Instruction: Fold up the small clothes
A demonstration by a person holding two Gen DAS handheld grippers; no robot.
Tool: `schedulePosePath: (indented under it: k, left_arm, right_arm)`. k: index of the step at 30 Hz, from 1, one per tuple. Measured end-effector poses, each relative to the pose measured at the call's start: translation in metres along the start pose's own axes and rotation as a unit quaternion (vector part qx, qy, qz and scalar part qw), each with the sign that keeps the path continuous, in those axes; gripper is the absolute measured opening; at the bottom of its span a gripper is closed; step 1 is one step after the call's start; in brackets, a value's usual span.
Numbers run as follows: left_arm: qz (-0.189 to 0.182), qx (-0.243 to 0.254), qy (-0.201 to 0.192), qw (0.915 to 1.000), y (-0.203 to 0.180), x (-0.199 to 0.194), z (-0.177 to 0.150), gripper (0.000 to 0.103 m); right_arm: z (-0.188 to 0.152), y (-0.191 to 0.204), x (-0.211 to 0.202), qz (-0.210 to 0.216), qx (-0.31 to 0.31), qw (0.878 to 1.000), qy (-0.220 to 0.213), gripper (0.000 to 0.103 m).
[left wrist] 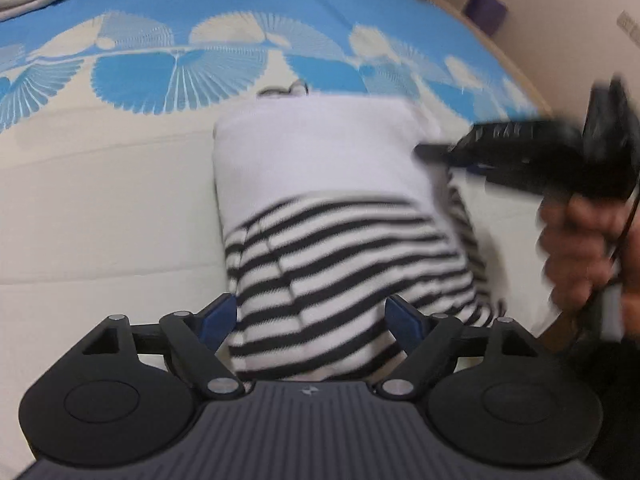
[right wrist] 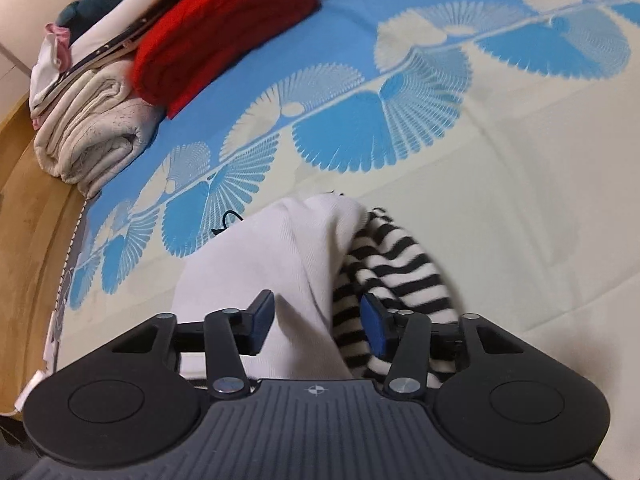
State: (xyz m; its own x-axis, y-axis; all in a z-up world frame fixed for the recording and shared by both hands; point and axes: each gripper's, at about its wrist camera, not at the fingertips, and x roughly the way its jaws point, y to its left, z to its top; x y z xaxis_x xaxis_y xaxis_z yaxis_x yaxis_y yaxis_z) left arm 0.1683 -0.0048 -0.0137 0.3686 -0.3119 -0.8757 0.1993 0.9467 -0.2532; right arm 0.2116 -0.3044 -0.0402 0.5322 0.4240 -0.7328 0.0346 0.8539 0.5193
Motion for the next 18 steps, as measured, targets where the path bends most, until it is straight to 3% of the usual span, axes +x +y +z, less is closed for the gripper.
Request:
schedulePosePath:
  k: [1,3,5,6,7,8,9,10,11,15,18]
  left_arm:
    - [-0.001,-0.007,0.009,0.9999,0.003,0.006,0.001,0.085]
    - [-0.016,-0.030,0.020,0.9992,0.009,0.016,0.002,0.085]
    - [-0.045,-0.013,0.032,0.9984,0.006,0.024,-0.002,0.085]
    - [-0.036,0.006,0.039,0.9986,0.001,0.029,-0.003,0.085]
    - [-0.020,0.028,0.049,0.9982,-0.005,0.036,-0.005,0.085]
    - [-0.005,0.048,0.061,0.9970,-0.009,0.044,-0.009,0.085]
    - [0.002,0.061,0.073,0.9955,-0.013,0.052,-0.014,0.085]
    - [0.002,0.065,0.081,0.9946,-0.015,0.057,-0.017,0.085]
    - [0.001,0.067,0.085,0.9941,-0.017,0.061,-0.019,0.085]
    - [0.005,0.073,0.088,0.9935,-0.020,0.060,-0.021,0.085]
    - [-0.018,0.054,0.084,0.9948,-0.017,0.046,-0.014,0.085]
  right_arm:
    - [0.001,0.003,0.001,0.012,0.000,1.000,-0.003,0.004]
    - [0.004,0.004,-0.012,0.039,0.004,0.998,-0.039,0.003]
    - [0.006,-0.001,-0.043,0.100,0.028,0.988,-0.111,0.002]
    - [0.007,-0.004,-0.052,0.097,0.028,0.986,-0.131,0.002]
    - [0.009,-0.008,-0.051,0.060,0.022,0.989,-0.131,0.002]
    - [0.009,-0.013,-0.037,-0.016,0.005,0.995,-0.102,0.002]
    - [0.007,-0.018,-0.018,-0.075,-0.004,0.996,-0.056,0.002]
    - [0.003,-0.027,0.000,-0.103,0.005,0.995,-0.007,0.002]
    - [0.000,-0.033,0.011,-0.107,0.022,0.994,0.018,0.002]
    - [-0.003,-0.022,0.008,-0.112,0.000,0.994,0.001,0.003]
    - [-0.005,-0.020,-0.005,-0.100,0.007,0.995,-0.016,0.010]
